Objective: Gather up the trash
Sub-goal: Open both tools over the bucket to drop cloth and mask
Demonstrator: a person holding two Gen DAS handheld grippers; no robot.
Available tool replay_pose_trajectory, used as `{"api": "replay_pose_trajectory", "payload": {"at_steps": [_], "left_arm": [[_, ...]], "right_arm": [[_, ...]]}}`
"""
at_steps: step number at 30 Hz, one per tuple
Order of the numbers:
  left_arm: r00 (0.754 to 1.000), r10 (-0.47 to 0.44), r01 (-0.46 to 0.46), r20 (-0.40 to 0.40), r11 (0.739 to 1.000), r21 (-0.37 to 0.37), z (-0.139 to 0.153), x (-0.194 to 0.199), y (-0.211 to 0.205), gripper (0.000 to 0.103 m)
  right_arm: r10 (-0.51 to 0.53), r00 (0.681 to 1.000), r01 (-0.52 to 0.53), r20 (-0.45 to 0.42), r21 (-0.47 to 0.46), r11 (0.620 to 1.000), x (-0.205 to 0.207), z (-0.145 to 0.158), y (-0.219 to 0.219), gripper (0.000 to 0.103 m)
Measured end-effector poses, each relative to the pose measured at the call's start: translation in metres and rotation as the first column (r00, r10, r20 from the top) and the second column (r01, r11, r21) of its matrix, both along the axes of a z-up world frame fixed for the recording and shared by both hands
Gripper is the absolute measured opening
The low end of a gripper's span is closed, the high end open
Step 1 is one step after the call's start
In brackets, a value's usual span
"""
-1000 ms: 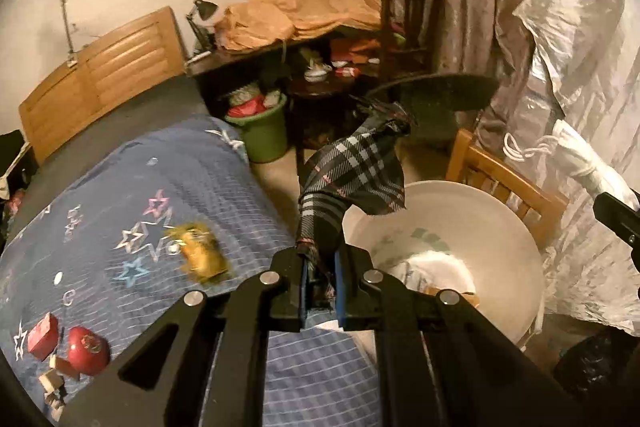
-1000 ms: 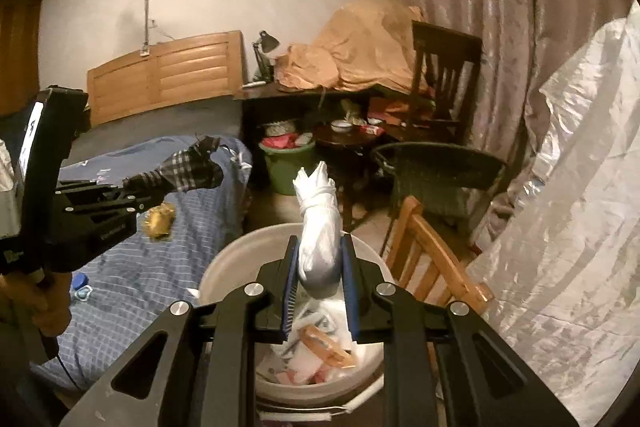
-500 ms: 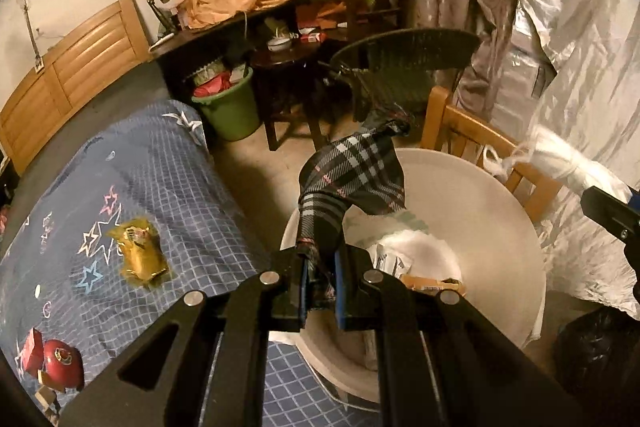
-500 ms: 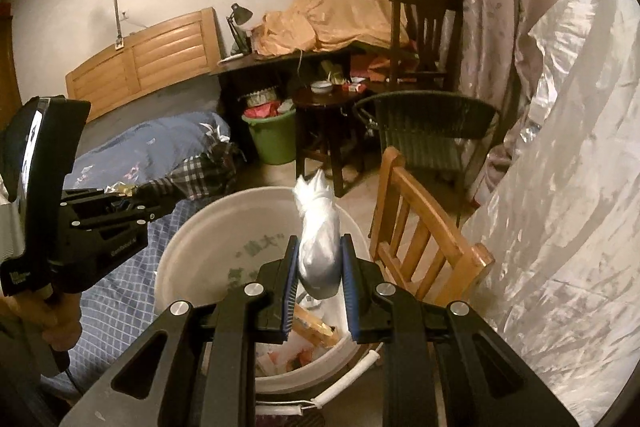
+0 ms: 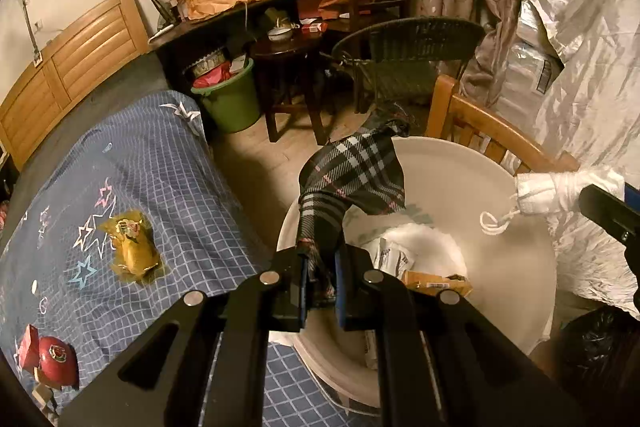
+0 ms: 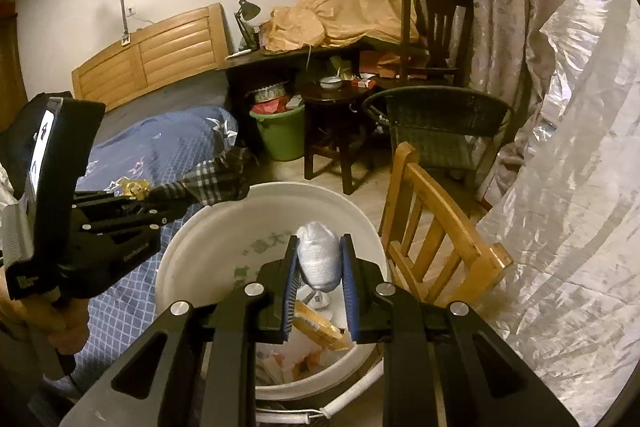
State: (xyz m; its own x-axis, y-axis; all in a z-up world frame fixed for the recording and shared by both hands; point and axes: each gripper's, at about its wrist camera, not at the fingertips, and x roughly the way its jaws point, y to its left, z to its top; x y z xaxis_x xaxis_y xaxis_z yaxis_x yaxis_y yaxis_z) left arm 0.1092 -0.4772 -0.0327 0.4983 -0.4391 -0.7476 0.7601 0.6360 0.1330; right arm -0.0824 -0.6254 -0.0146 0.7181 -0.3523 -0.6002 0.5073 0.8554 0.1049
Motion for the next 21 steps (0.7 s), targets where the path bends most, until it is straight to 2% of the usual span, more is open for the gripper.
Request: {"api": "replay_pose_trajectory", "payload": {"at_steps": [14, 15, 16, 17, 18, 20, 21], "left_arm": [[1.0, -0.013, 0.013, -0.018, 1.0, 0.014, -0.011, 0.0, -0.006, 0.009], [1.0, -0.014, 0.014, -0.02, 1.0, 0.014, -0.011, 0.001, -0.006, 0.012], [1.0, -0.016, 0.016, -0.023, 1.0, 0.015, -0.012, 0.002, -0.006, 0.012], [0.999, -0.017, 0.018, -0.03, 1.0, 0.016, -0.013, 0.004, -0.006, 0.017], [0.999, -0.012, 0.013, -0.035, 1.0, 0.02, -0.013, 0.005, -0.006, 0.032], [1.0, 0.004, -0.004, -0.029, 1.0, 0.012, -0.012, 0.007, -0.004, 0.05], [1.0, 0.003, -0.002, -0.026, 1.0, 0.004, -0.011, 0.007, -0.004, 0.051]], "right_arm": [[-0.003, 1.0, 0.003, 0.022, -0.011, 1.0, 0.004, 0.005, -0.001, 0.021], [0.001, 1.0, 0.0, 0.025, -0.011, 1.0, 0.006, 0.005, -0.001, 0.022], [0.004, 1.0, -0.003, 0.025, -0.01, 1.0, 0.008, 0.006, -0.001, 0.028], [-0.005, 1.0, 0.005, 0.024, -0.013, 1.0, 0.009, 0.006, -0.002, 0.034], [-0.013, 0.999, 0.014, 0.029, -0.019, 1.0, 0.009, 0.007, -0.002, 0.042], [-0.018, 0.999, 0.019, 0.036, -0.015, 1.0, 0.01, 0.007, -0.003, 0.042], [-0.02, 0.999, 0.02, 0.04, -0.011, 1.0, 0.009, 0.008, -0.003, 0.042]]}}
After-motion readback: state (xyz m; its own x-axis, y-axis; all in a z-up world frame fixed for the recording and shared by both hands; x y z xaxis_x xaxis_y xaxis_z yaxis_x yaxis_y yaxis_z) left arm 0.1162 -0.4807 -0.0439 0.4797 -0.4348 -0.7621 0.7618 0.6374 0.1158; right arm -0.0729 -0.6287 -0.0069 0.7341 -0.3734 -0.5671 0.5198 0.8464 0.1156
